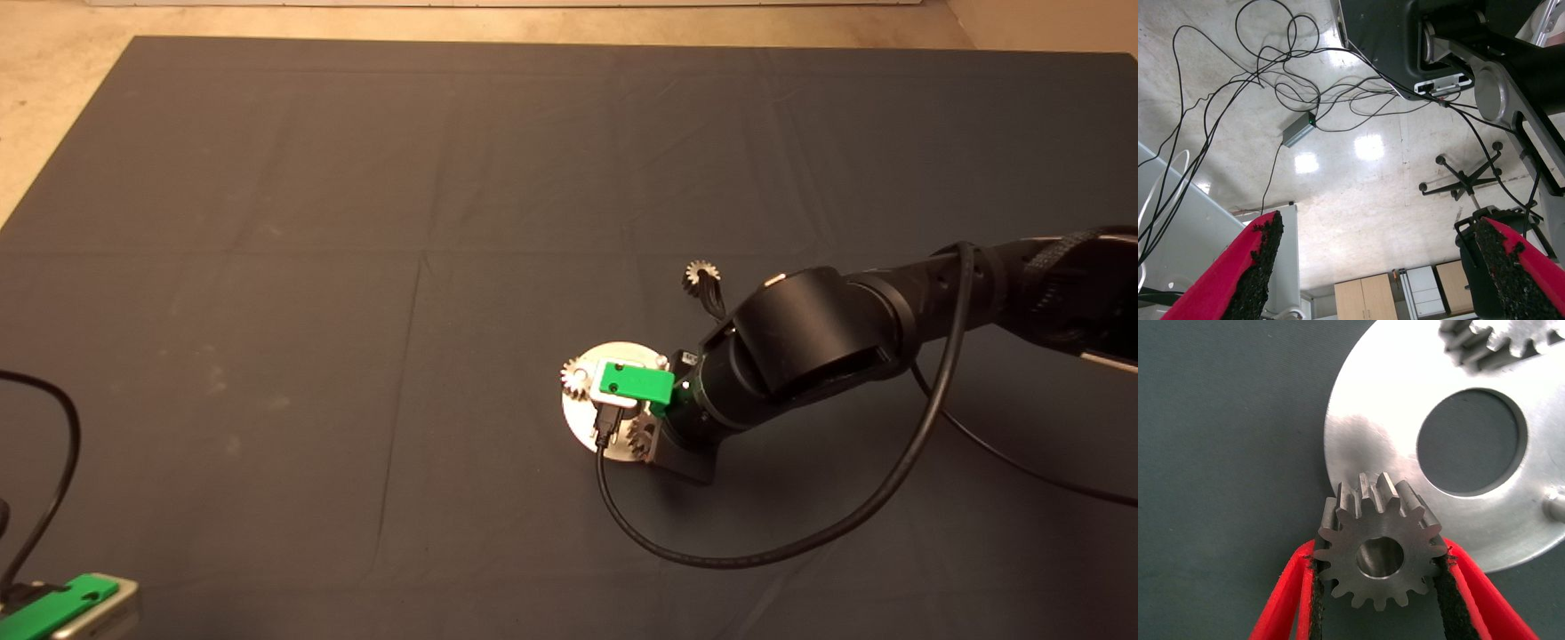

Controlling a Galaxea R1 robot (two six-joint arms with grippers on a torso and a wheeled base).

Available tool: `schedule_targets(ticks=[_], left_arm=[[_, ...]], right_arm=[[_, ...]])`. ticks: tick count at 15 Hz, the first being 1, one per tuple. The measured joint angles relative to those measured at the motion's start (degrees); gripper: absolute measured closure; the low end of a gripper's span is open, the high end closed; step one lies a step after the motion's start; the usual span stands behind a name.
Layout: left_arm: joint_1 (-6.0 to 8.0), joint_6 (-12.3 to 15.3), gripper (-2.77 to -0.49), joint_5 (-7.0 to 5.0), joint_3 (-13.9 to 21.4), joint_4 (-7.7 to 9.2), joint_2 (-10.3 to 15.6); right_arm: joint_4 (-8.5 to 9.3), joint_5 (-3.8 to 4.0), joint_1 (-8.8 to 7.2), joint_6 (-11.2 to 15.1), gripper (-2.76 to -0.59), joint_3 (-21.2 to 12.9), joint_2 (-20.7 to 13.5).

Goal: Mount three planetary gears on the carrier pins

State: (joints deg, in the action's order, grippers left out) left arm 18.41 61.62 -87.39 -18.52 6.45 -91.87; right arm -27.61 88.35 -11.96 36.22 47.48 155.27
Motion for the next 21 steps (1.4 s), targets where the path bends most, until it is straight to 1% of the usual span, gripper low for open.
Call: schedule_targets(ticks=[3,7,11,16,21], left_arm=[[-0.02,0.0,-2.04,0.00,0.0,0.00,0.0],[-0.01,0.0,-2.04,0.00,0.0,0.00,0.0],[-0.01,0.0,-2.04,0.00,0.0,0.00,0.0],[-0.02,0.0,-2.04,0.00,0.0,0.00,0.0],[-0.02,0.0,-2.04,0.00,0.0,-0.01,0.3]], right_arm=[[-0.11,0.00,1.00,0.0,-0.94,0.1,1.0],[-0.05,0.11,1.00,0.0,-0.94,0.8,1.9],[0.04,-0.01,1.02,-0.2,-0.94,1.4,2.0],[0.05,0.10,0.99,-0.2,-0.95,1.6,2.4],[0.05,-0.06,0.99,-0.4,-0.94,1.8,2.9]])
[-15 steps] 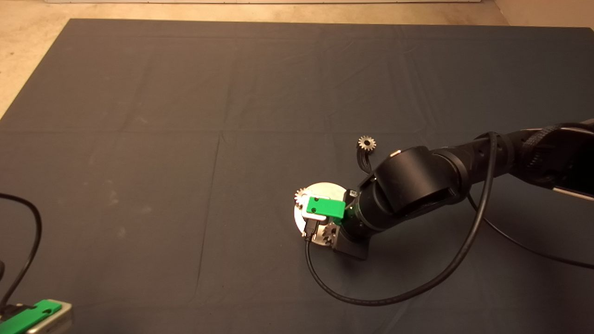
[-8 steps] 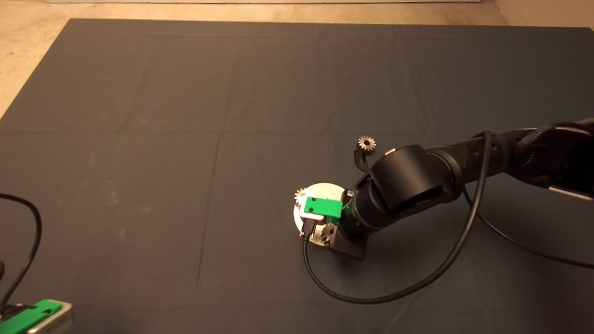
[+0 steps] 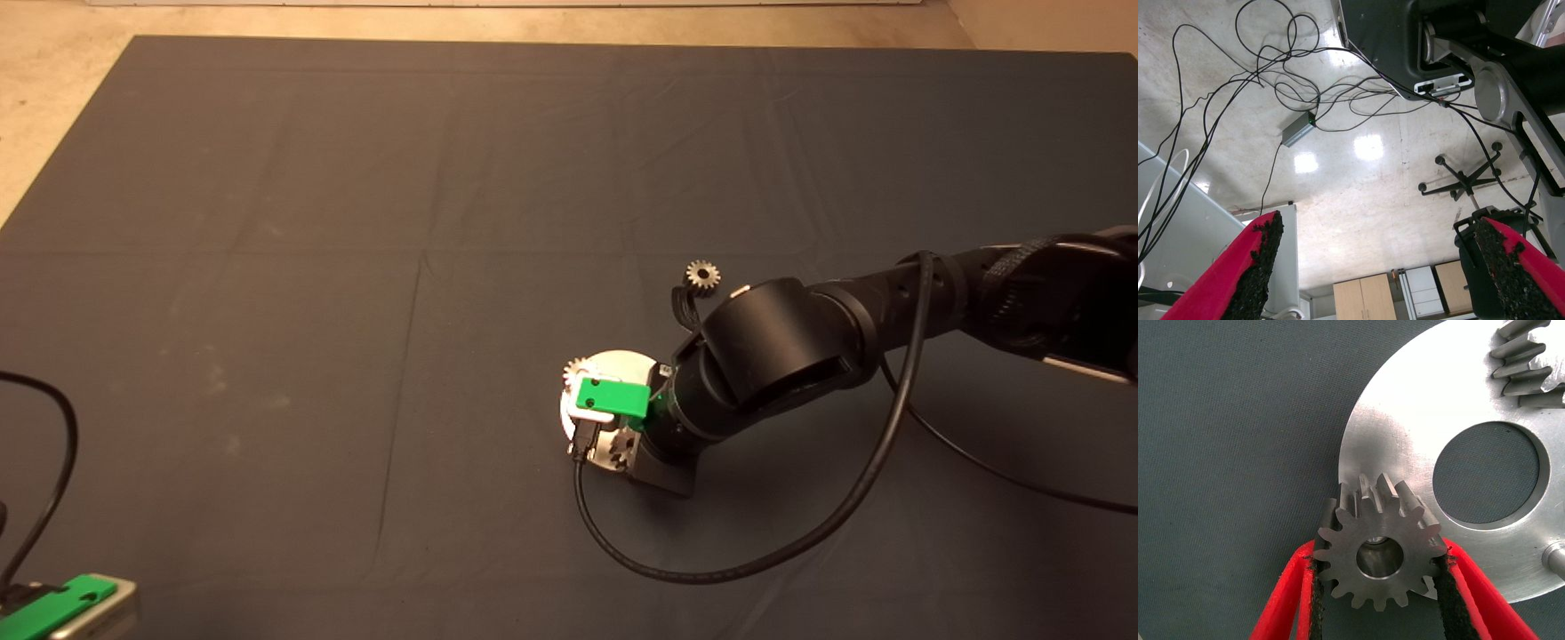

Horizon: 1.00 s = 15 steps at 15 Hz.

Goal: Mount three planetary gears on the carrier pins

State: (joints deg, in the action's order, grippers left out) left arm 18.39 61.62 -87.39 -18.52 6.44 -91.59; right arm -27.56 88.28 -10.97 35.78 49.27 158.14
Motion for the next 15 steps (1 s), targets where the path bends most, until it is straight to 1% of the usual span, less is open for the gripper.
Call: schedule_targets(ticks=[4,6,9,15], left_arm=[[-0.01,0.0,-2.04,0.00,0.0,0.00,0.0],[-0.01,-0.1,-2.04,0.00,0.0,0.01,0.2],[-0.01,-0.7,-2.04,-0.01,0.0,0.01,0.6],[0.02,-1.0,-2.04,0.00,0.0,0.01,0.8]], right_arm=[[0.00,-0.11,0.01,-0.4,-0.94,0.1,-0.1],[0.00,-0.59,0.04,-0.6,-0.94,0.1,-0.4],[0.00,-1.02,0.15,-0.8,-0.94,0.1,-0.7],[0.00,-1.16,0.17,-0.8,-0.95,0.1,-0.8]])
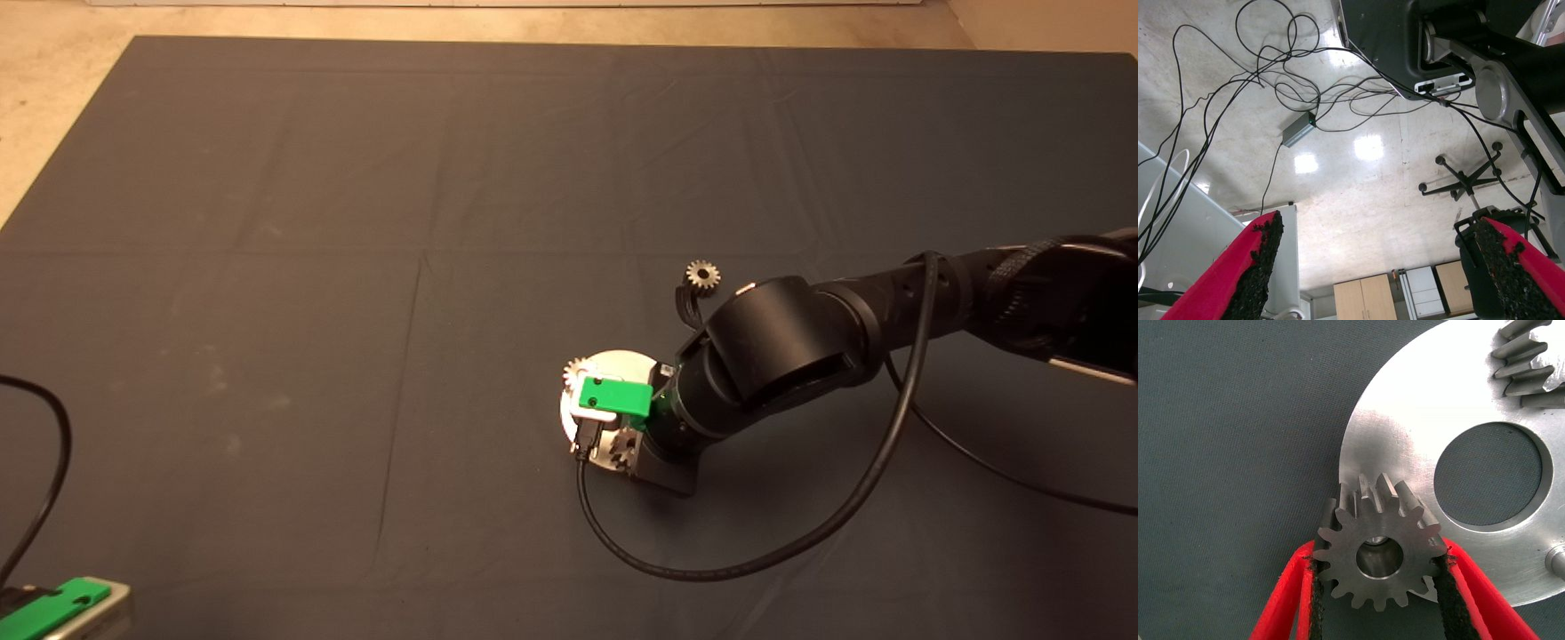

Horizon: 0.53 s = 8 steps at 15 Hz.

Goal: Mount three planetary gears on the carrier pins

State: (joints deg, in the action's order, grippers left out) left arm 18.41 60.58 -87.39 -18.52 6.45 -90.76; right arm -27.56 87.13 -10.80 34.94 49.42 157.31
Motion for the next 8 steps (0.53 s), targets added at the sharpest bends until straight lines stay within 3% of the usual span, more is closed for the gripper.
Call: schedule_targets(ticks=[8], left_arm=[[-0.02,0.0,-2.04,0.00,0.0,0.00,0.0]], right_arm=[[0.00,0.02,0.00,0.0,-0.97,-0.1,0.0]])
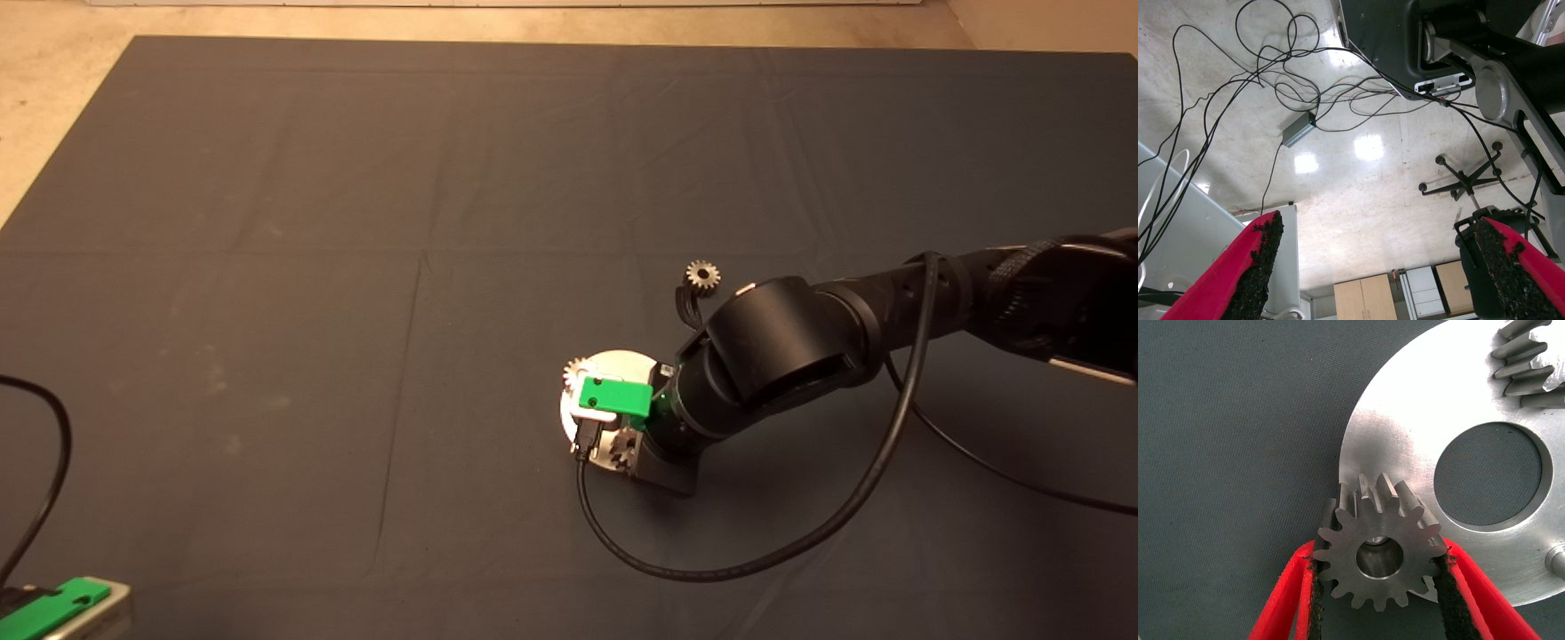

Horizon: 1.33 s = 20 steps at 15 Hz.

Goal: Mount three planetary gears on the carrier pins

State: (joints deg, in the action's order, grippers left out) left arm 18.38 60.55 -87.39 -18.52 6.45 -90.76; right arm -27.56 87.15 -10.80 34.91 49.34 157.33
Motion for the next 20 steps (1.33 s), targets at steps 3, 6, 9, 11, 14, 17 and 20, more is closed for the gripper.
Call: schedule_targets(ticks=[3,6,9,11,14,17,20], left_arm=[[0.02,0.0,-2.04,0.00,0.0,-0.01,0.0],[0.01,0.0,-2.04,0.00,0.0,0.00,0.0],[0.02,0.0,-2.04,0.00,0.0,0.00,0.0],[0.02,0.0,-2.04,0.00,0.0,-0.01,0.0],[0.02,0.0,-2.04,0.00,0.0,0.00,0.0],[0.01,0.0,-2.04,0.00,0.0,-0.01,0.0],[0.02,0.0,-2.04,0.00,0.0,0.00,0.0]], right_arm=[[0.00,0.06,0.00,0.0,-1.00,-0.1,0.0],[0.00,0.09,0.02,0.0,-1.06,-0.1,0.0],[0.00,0.24,0.00,0.0,-1.16,-0.2,0.0],[0.00,0.33,0.00,0.0,-1.16,-0.3,0.0],[0.00,0.33,0.00,0.0,-1.29,-0.3,-0.1],[0.70,0.35,-0.13,0.0,-1.42,-0.3,-0.5],[3.49,0.50,-2.00,0.5,-1.58,-1.1,-0.5]])
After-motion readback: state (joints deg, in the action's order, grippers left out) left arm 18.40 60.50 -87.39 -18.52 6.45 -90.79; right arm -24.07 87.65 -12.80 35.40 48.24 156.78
